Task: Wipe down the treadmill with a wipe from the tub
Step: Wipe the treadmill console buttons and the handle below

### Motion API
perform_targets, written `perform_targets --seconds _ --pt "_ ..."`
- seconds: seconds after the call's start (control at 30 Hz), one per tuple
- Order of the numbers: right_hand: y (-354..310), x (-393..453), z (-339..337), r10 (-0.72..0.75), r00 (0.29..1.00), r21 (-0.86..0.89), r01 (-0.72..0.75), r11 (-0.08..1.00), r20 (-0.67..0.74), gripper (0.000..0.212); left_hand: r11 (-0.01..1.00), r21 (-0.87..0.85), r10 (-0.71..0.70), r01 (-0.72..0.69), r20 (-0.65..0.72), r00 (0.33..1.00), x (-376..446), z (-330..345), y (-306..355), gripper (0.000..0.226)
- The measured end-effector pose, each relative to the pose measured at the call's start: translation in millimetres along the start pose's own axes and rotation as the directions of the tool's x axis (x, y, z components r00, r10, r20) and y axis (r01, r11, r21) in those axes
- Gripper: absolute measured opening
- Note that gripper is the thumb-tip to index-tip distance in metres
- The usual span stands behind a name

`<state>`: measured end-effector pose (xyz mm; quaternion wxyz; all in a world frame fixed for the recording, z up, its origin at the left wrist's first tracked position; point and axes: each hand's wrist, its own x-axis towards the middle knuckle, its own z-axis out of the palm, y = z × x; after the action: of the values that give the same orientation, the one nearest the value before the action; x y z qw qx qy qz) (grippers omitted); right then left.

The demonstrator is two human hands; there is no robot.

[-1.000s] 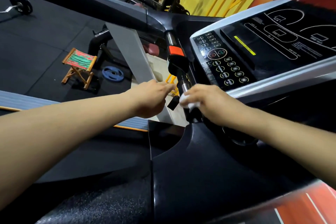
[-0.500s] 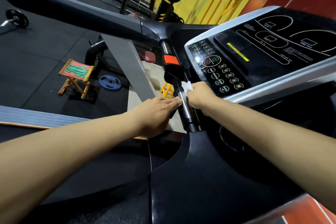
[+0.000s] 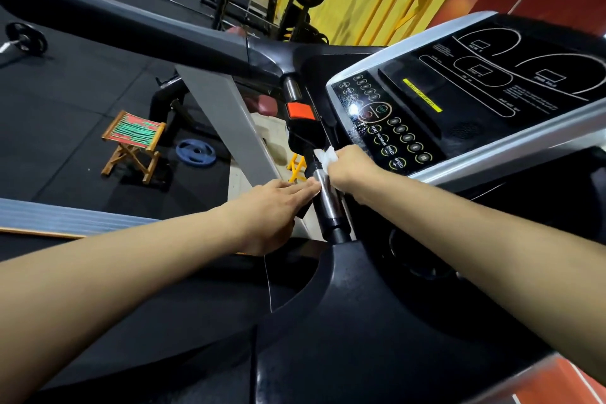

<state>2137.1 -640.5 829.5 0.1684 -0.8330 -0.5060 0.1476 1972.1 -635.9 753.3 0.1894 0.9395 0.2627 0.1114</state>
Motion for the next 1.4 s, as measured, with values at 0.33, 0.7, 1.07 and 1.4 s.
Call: perform_targets --seconds 0.33,0.7,1.07,1.4 --pt "-21 18 -49 -0.387 0.920 -0.630 0.266 0.729 -0.060 0.025 0.996 0.087 0.020 -0.023 0.033 0.999 -2 1 0 0.084" --pt "-4 61 -3 -0.282 0.925 -0.900 0.333 0.280 0.255 0.029 0.995 0.104 0.002 -0.011 0.088 0.996 -3 0 2 0.083" --pt "-18 -2 -19 -0.022 0.925 -0.823 0.348 0.449 0.380 0.023 0.996 0.087 -0.015 0.006 0.094 0.995 -2 1 1 0.085" --pt "17 -71 -56 -0.001 0.971 -0.613 0.152 0.775 0.240 0.017 0.998 0.054 -0.031 0.026 0.098 0.995 -1 1 3 0.083"
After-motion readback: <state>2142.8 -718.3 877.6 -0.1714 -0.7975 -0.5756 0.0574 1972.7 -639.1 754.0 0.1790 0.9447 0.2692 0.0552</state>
